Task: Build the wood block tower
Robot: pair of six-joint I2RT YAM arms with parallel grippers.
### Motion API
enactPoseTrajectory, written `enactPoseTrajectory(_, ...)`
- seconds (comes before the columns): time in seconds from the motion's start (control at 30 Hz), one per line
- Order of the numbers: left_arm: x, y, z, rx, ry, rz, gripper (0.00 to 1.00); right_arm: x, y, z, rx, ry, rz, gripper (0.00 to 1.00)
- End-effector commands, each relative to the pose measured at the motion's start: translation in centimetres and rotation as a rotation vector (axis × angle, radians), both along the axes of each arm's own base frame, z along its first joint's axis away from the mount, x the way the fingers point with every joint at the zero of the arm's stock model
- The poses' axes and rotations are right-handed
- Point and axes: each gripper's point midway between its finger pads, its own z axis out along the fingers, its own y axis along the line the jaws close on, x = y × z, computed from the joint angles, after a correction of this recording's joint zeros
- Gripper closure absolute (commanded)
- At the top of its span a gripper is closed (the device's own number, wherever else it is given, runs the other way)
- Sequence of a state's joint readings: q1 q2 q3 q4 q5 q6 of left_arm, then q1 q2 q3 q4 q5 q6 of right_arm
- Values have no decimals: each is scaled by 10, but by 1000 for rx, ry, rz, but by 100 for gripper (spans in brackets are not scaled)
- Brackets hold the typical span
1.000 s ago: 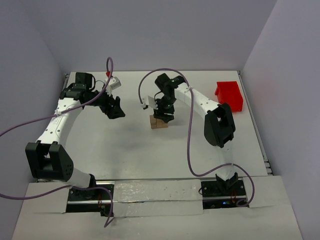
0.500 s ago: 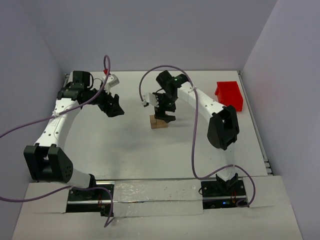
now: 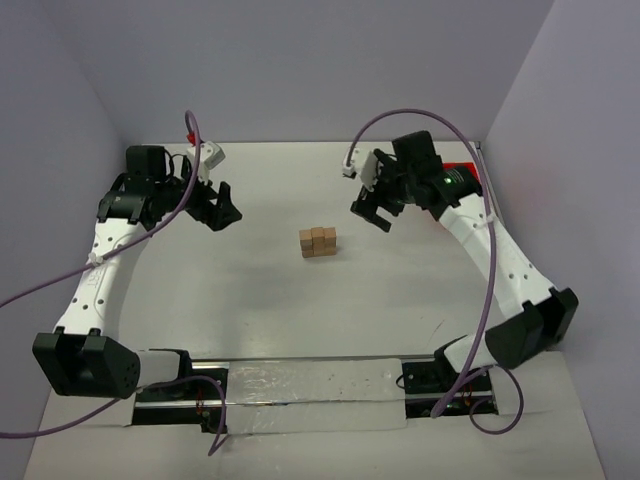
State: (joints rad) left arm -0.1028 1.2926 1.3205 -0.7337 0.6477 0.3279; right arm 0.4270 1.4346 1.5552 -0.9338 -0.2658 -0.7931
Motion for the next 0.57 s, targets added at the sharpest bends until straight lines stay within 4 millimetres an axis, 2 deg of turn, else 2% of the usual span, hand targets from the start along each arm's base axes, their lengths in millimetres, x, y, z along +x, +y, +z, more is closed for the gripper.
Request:
enactPoseTrajectory(0.0,1,12,-5,-6,5,119,1,1,-27,-3,194,3,-311,0)
enactPoseTrajectory(0.03,-1,18,-8,14,5,160,1,0,-37,4,249,-43,-402,0)
enactPoseTrajectory(0.13,-10,33,-19,49,13,246,1,-10,-66,-7,329,-79,-649,0)
enactPoseTrajectory(0.17,-11,36,-23,55,14,266,1,-16,-70,-19,347,-54,-707,0)
enactPoseTrajectory(0.23,-19,42,-35,61,32,308,1,-23,-84,-23,369,-81,-806,0)
enactPoseTrajectory(0.3,-23,49,-42,64,21,359,1,-31,-86,-36,402,-64,-848,0)
enactPoseTrajectory(0.4,-30,57,-44,52,-11,428,1,-41,-88,-44,459,-72,-867,0)
enactPoseTrajectory(0.53,-38,65,-41,44,-50,473,1,-49,-90,-38,531,-113,-872,0)
